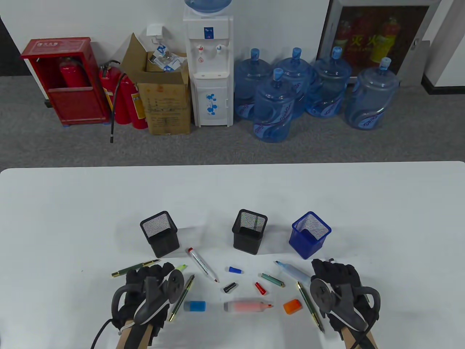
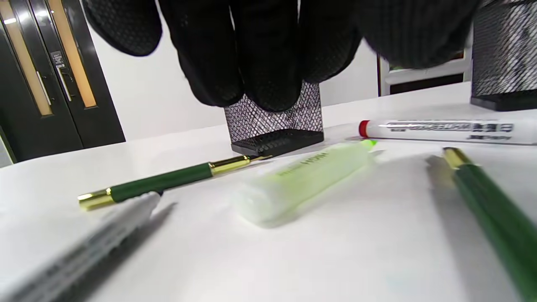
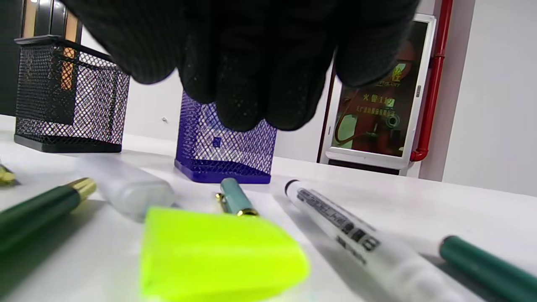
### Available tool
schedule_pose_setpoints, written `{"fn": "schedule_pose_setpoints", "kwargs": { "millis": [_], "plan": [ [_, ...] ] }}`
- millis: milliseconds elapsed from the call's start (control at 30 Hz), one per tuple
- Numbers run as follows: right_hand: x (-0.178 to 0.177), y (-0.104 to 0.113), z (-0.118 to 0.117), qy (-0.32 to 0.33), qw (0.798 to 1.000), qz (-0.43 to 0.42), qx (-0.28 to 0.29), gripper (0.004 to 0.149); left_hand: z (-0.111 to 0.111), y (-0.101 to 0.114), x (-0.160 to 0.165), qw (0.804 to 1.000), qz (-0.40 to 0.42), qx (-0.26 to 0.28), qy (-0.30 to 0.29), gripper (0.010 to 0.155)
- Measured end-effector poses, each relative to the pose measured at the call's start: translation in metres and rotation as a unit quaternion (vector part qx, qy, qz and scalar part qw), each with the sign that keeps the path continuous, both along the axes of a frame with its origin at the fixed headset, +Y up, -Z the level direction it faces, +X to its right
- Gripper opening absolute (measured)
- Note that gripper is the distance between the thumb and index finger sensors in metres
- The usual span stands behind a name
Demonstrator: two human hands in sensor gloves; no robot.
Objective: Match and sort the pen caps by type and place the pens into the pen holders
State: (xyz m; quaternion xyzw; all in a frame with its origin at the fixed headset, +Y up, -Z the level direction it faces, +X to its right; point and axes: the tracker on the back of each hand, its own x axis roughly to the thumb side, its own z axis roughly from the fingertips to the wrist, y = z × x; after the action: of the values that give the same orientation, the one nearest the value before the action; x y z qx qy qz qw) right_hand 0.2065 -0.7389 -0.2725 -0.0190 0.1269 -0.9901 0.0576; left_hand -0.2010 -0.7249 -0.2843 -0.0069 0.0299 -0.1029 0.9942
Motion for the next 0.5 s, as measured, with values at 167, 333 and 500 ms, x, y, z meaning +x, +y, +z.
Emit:
{"fn": "schedule_pose_setpoints", "kwargs": {
  "millis": [167, 333, 500],
  "plan": [
    [-0.001, 0.000, 0.000, 0.006, 1.000, -0.004, 0.003, 0.055, -0.019, -0.005, 0.009, 0.997, -0.072, -0.036, 0.010, 0.066],
    [-0.002, -0.001, -0.001, 0.010, 1.000, -0.006, 0.004, 0.055, -0.031, -0.021, 0.020, 0.986, -0.146, -0.073, 0.022, 0.075],
    [-0.003, -0.001, 0.000, 0.011, 1.000, -0.005, 0.003, 0.055, -0.035, -0.034, 0.019, 0.982, -0.156, -0.099, 0.036, 0.075]
  ]
}}
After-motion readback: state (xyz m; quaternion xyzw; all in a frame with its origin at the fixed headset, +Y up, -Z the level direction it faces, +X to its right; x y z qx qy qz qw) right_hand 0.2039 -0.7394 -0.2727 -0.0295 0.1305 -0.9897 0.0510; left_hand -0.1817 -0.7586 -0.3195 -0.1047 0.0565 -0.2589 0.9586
